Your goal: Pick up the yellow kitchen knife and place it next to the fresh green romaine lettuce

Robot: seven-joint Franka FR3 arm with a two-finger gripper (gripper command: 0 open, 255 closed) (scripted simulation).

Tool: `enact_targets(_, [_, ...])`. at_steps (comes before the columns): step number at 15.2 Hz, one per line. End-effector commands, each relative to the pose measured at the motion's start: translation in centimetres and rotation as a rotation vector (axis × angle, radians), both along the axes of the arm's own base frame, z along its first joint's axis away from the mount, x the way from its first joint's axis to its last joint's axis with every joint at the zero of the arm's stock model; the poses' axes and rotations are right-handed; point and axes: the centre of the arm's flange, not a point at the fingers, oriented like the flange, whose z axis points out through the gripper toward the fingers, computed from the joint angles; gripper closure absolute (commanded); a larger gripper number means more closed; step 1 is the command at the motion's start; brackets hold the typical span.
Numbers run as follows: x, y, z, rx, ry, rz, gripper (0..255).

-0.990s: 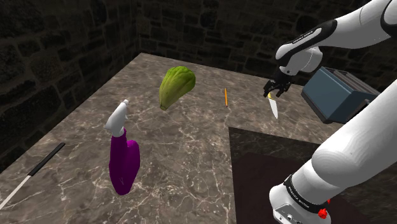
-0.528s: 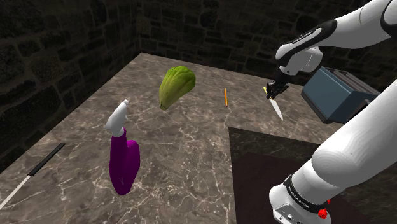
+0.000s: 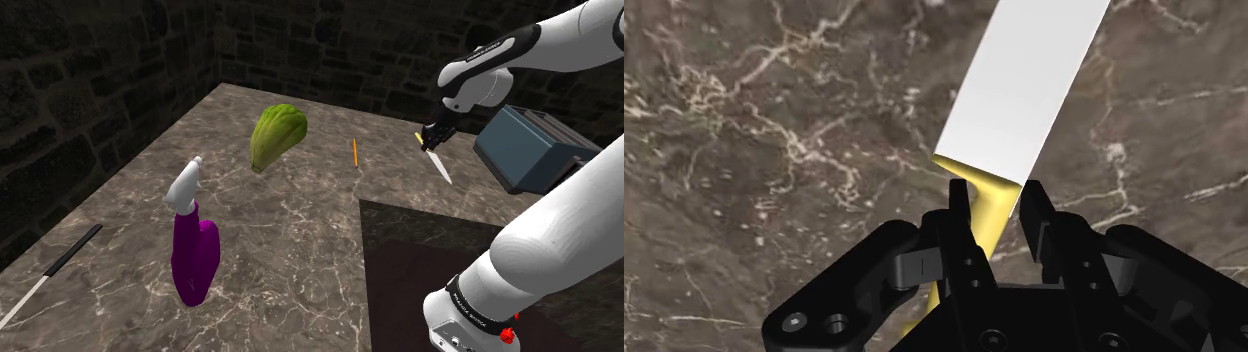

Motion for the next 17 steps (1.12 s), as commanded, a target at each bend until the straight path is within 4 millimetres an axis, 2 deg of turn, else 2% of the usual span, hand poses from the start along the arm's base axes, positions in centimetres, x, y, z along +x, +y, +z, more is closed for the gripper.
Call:
enact_targets(1, [0.0,0.0,1.1,0.0,0.0,0.0,255])
enact_targets(17, [0.0,0.0,9.5,0.0,0.0,0.0,255])
